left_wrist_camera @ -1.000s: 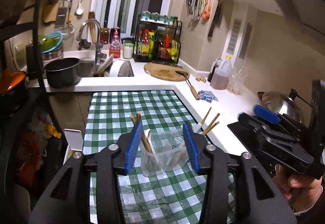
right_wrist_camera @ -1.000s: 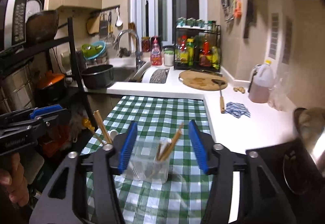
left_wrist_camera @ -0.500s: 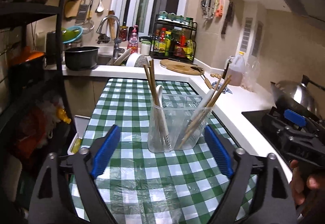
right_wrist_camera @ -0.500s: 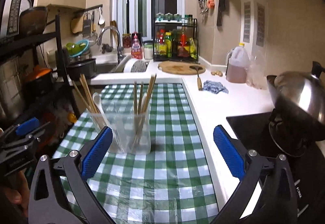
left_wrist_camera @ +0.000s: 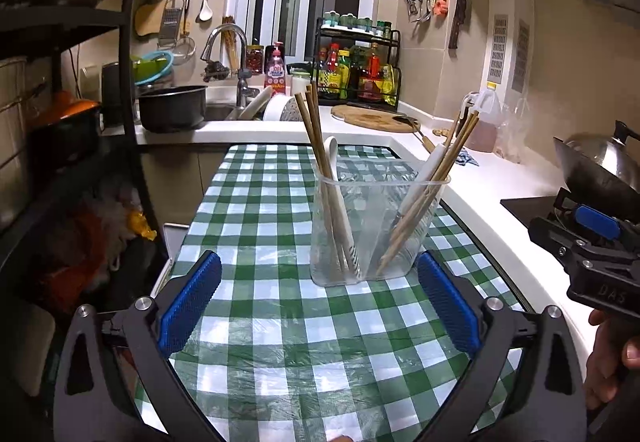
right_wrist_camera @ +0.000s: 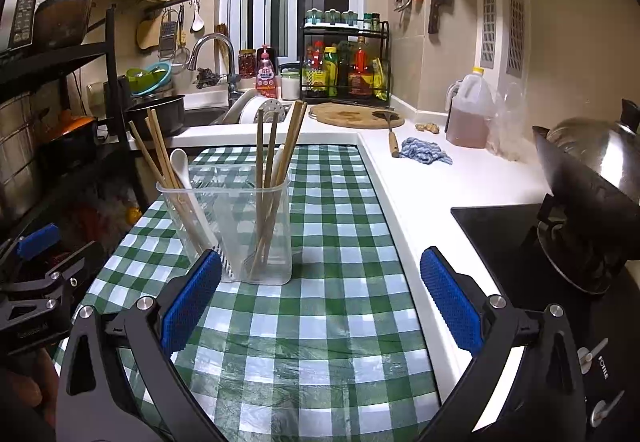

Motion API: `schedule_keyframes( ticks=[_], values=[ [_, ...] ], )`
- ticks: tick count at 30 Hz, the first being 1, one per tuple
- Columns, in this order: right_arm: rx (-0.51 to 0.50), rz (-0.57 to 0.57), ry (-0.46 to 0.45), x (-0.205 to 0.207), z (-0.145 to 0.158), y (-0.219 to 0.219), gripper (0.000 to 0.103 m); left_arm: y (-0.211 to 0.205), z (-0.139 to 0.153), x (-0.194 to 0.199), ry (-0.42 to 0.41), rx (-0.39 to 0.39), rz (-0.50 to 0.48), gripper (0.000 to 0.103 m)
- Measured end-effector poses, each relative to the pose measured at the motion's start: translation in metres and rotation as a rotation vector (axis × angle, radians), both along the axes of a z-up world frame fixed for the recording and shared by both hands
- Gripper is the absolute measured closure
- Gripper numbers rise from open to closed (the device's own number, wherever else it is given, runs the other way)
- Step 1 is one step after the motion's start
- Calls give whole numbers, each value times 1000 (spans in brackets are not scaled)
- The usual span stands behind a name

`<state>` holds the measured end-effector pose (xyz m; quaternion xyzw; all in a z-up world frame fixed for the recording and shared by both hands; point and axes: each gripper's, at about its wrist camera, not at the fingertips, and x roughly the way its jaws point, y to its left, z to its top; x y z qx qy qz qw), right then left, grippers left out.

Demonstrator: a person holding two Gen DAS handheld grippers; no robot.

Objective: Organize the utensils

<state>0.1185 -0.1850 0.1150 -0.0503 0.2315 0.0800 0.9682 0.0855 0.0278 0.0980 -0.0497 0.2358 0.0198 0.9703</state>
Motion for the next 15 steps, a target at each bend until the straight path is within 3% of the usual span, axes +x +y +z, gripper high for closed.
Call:
schedule_keyframes(
  ticks=[15],
  values=[
    [-26,11,-12,-5,-2,7,5,1,-2,-3,10,-8,-1,8]
  ],
)
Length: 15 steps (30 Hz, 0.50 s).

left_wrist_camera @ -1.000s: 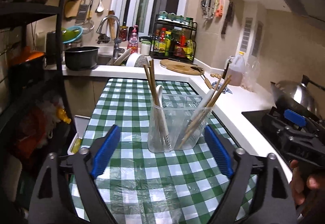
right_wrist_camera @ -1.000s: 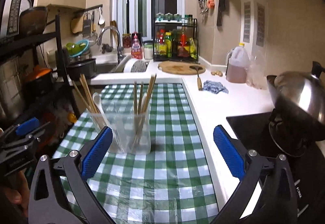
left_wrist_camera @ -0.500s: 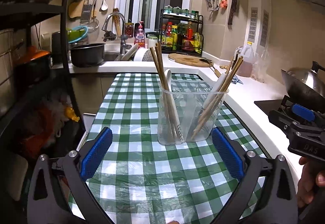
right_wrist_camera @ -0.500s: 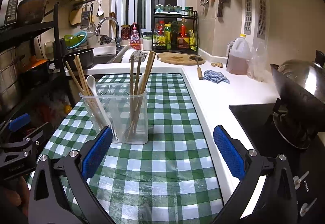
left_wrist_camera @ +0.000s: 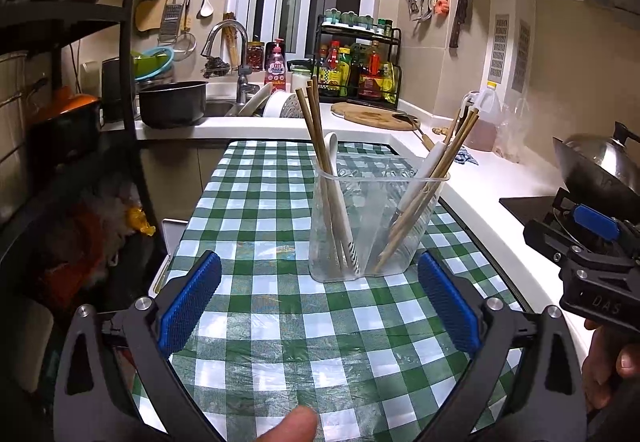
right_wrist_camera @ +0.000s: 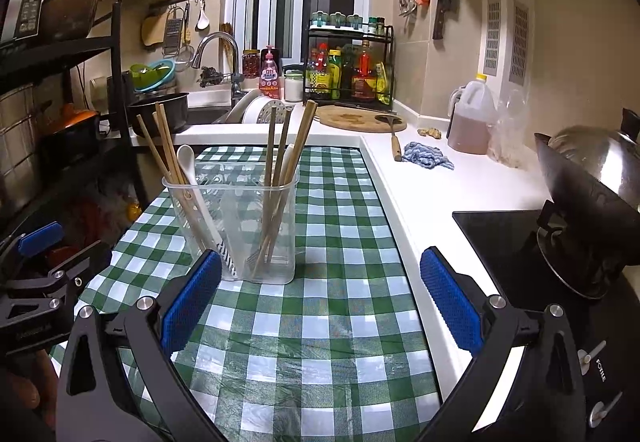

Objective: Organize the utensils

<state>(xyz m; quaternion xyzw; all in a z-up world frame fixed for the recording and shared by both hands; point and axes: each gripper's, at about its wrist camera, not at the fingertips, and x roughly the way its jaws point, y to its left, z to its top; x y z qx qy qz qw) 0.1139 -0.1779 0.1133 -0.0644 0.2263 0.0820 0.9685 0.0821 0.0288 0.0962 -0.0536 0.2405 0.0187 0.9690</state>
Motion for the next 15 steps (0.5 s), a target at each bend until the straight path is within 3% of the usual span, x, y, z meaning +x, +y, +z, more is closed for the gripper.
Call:
schedule_keyframes(
  ticks=[15],
  values=[
    [1,0,0,-1,1,0,5,-2,-2,4,11,-2,2,8]
  ],
)
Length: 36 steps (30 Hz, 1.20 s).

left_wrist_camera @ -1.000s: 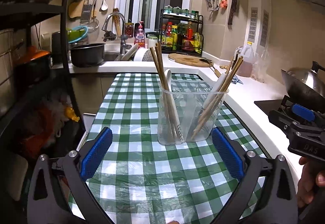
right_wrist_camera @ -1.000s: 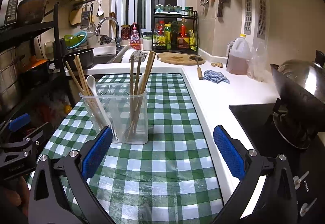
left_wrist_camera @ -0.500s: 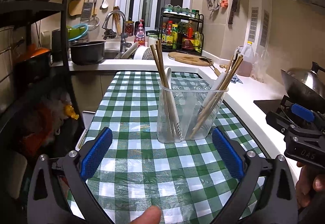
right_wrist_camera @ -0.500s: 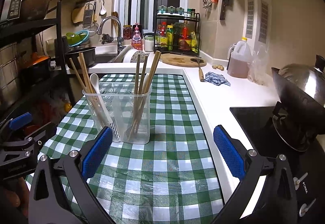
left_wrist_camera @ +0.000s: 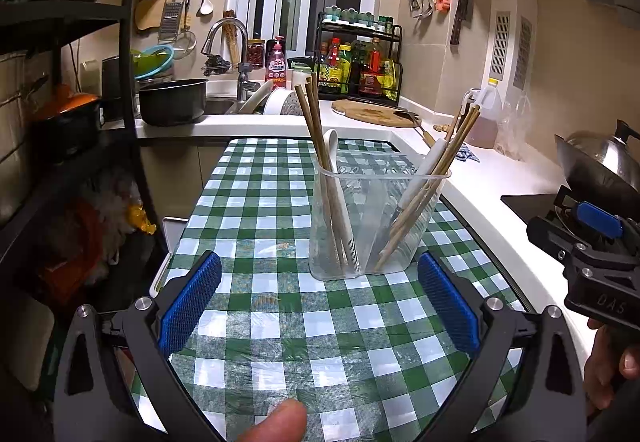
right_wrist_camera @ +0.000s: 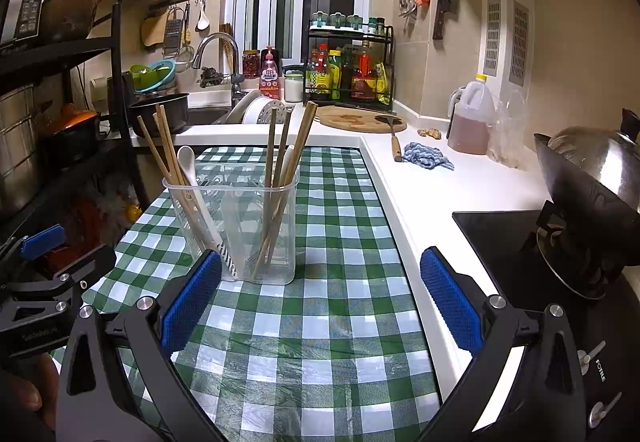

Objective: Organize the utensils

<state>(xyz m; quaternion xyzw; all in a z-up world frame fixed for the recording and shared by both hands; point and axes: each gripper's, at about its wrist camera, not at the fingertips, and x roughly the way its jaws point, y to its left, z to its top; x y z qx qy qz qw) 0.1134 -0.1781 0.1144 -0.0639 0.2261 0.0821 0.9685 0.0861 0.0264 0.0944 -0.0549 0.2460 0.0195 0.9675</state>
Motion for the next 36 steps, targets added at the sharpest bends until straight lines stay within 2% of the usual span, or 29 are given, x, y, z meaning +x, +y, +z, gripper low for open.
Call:
schedule_keyframes(
  ticks=[36],
  values=[
    [1,5,3,-3,0,4,5,-1,-4,1,9,-3,-25,8]
  ],
)
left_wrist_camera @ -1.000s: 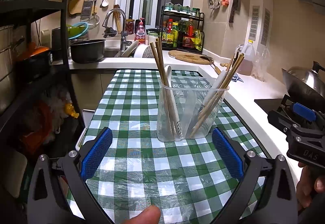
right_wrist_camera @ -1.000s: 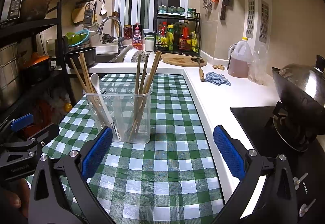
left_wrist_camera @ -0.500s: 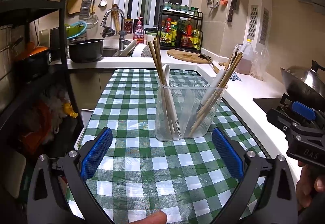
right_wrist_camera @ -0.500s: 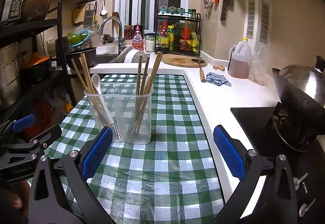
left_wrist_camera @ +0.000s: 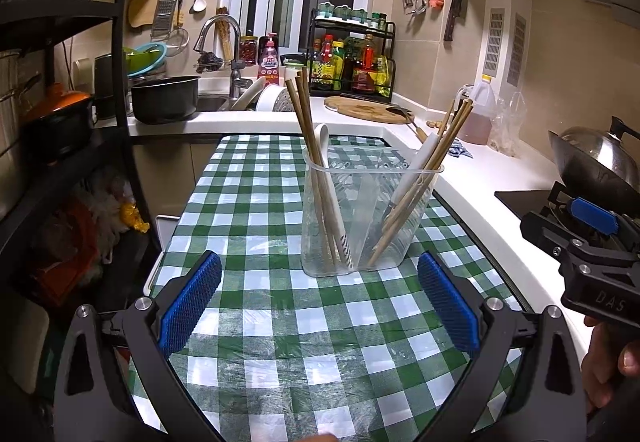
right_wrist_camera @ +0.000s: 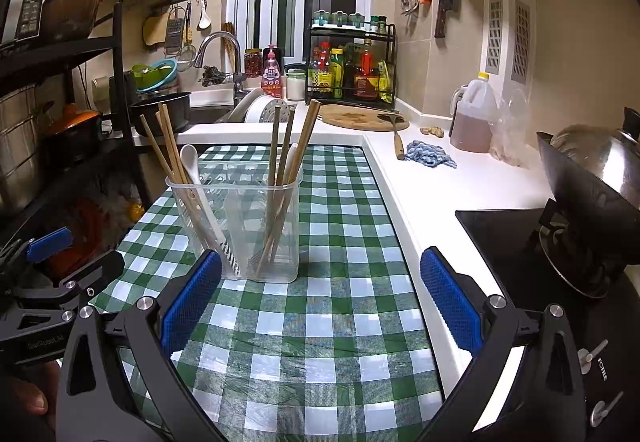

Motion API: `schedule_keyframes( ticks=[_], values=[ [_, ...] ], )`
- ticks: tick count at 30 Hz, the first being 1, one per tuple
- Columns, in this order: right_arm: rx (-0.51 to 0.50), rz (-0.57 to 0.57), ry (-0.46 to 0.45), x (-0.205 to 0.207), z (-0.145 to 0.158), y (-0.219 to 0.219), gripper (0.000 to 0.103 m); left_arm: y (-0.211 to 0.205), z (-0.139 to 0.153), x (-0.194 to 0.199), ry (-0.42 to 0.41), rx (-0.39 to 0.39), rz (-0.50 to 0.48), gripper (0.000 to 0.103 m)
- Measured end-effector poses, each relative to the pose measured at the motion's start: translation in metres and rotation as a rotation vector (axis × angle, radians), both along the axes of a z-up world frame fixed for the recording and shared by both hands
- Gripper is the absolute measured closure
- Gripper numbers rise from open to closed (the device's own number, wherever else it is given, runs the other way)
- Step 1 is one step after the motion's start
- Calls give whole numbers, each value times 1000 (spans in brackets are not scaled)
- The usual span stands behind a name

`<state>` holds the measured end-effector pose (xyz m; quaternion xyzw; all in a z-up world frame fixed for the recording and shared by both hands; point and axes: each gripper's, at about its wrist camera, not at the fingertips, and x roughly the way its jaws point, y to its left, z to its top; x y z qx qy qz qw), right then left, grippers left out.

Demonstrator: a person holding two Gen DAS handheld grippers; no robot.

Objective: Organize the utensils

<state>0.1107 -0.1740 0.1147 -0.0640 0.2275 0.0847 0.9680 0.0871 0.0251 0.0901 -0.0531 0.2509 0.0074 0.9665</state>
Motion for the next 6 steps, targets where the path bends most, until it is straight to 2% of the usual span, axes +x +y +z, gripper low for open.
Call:
schedule_keyframes(
  ticks=[6],
  values=[
    [0,0,-1,0,0,0,5,1,0,1,7,-5,1,8]
  ],
)
